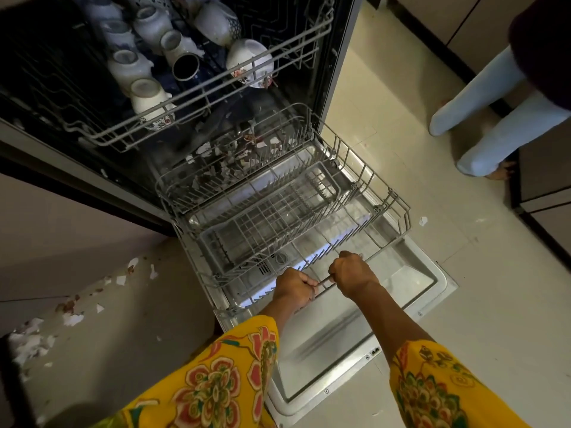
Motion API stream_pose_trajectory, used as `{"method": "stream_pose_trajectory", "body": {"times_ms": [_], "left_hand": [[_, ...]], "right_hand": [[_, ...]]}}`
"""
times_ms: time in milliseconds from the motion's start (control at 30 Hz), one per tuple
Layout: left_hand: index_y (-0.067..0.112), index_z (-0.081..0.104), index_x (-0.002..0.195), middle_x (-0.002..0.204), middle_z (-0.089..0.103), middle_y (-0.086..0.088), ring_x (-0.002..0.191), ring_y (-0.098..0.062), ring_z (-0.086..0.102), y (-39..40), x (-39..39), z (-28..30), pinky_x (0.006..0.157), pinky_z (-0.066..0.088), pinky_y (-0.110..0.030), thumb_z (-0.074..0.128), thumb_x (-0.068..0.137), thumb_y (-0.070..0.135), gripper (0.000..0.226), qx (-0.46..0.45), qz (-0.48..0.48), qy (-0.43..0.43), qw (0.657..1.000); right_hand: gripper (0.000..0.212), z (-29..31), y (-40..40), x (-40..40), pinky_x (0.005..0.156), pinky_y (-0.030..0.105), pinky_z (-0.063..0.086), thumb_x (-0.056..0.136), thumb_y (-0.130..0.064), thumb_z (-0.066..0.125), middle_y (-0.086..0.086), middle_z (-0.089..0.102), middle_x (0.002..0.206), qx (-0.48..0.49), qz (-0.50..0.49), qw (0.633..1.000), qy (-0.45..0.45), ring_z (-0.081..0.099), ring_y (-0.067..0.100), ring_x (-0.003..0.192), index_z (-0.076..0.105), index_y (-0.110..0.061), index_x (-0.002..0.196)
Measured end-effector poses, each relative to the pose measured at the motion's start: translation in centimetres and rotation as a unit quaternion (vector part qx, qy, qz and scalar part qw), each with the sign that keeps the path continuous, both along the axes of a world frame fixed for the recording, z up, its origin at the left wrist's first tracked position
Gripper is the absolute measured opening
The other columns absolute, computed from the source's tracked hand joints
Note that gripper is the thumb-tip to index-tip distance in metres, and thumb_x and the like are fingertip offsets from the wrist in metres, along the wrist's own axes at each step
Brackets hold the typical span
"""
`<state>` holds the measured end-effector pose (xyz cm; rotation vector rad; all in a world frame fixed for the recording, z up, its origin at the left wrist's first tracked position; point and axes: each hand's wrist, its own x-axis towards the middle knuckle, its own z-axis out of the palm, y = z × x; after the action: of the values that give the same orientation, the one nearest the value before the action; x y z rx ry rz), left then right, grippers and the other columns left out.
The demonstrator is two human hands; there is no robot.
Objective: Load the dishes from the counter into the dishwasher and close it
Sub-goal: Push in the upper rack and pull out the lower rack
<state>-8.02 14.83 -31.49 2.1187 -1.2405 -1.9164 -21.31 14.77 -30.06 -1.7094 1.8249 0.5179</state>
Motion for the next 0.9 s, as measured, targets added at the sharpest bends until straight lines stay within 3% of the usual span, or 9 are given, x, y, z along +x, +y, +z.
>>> {"method": "stream_pose_trajectory", "body": {"times_ms": [133, 267, 367, 467, 633, 733, 900], "left_hand": [[-0.003, 0.072, 0.095, 0.092, 0.071, -0.017, 0.083, -0.024, 0.069, 0.1, -0.1, 0.0, 0.082, 0.057, -0.035, 0.064, 0.082, -0.005, 0.015, -0.027, -0.005, -0.006, 1.0], [-0.002, 0.072, 0.096, 0.095, 0.072, -0.017, 0.088, -0.025, 0.069, -0.4, 0.2, -0.1, 0.083, 0.057, -0.036, 0.059, 0.085, -0.006, 0.017, -0.043, 0.01, -0.009, 0.999], [-0.002, 0.072, 0.095, 0.097, 0.072, -0.015, 0.089, -0.026, 0.07, -1.0, 0.4, -0.3, 0.081, 0.058, -0.035, 0.061, 0.085, -0.005, 0.015, -0.04, 0.007, -0.015, 0.999], [-0.001, 0.073, 0.094, 0.096, 0.072, -0.014, 0.081, -0.023, 0.069, -0.9, 0.4, -0.4, 0.079, 0.058, -0.034, 0.062, 0.085, -0.004, 0.014, -0.037, 0.007, -0.019, 0.999], [0.002, 0.072, 0.1, 0.103, 0.071, -0.013, 0.069, -0.016, 0.063, -0.9, 0.7, 0.1, 0.079, 0.054, -0.024, 0.06, 0.088, 0.003, 0.017, -0.041, -0.019, -0.012, 0.999], [0.006, 0.071, 0.103, 0.108, 0.07, -0.011, 0.085, -0.018, 0.063, -1.2, 0.8, 1.0, 0.077, 0.047, -0.019, 0.059, 0.091, 0.012, 0.019, -0.026, -0.039, -0.012, 0.999], [0.005, 0.066, 0.111, 0.115, 0.066, -0.015, 0.111, -0.03, 0.059, -2.7, 1.9, 3.5, 0.088, 0.046, -0.028, 0.053, 0.093, 0.025, 0.03, -0.023, -0.074, -0.046, 0.996]], "right_hand": [[0.032, -0.1, 0.1, 0.3, 0.098, 0.033, 0.044, 0.092, -0.002, 0.051, 0.013, 0.049, 0.128, -0.004, -0.011, 1.0, 0.01, 0.052, 0.029, 0.118, 0.06, -0.007, 0.123], [0.032, -0.2, -0.2, 0.9, 0.104, 0.027, 0.038, 0.094, -0.005, 0.047, 0.011, 0.049, 0.13, -0.016, -0.034, 0.999, -0.001, 0.049, 0.023, 0.123, 0.057, -0.009, 0.124], [0.03, -0.6, -0.7, 1.1, 0.087, 0.026, 0.044, 0.095, -0.008, 0.043, 0.012, 0.055, 0.125, -0.012, -0.042, 0.999, -0.013, 0.051, 0.021, 0.111, 0.057, -0.007, 0.121], [0.03, -0.8, -0.7, 0.8, 0.073, 0.022, 0.035, 0.095, -0.012, 0.037, 0.012, 0.056, 0.122, 0.002, -0.039, 0.999, -0.001, 0.054, 0.025, 0.106, 0.058, -0.006, 0.117], [0.032, 0.3, -1.3, 1.3, 0.096, 0.029, 0.043, 0.097, -0.013, 0.046, 0.012, 0.049, 0.131, 0.022, -0.033, 0.999, -0.002, 0.049, 0.024, 0.121, 0.054, -0.008, 0.127], [0.035, 1.0, -1.2, 1.5, 0.099, 0.033, 0.041, 0.097, -0.021, 0.047, 0.013, 0.049, 0.133, 0.024, -0.007, 1.0, 0.0, 0.043, 0.024, 0.127, 0.05, -0.01, 0.13], [0.041, 3.7, -2.0, 2.3, 0.104, 0.038, 0.038, 0.099, -0.028, 0.043, 0.012, 0.044, 0.139, 0.013, -0.013, 0.999, -0.029, 0.041, 0.028, 0.13, 0.045, -0.011, 0.136]]}}
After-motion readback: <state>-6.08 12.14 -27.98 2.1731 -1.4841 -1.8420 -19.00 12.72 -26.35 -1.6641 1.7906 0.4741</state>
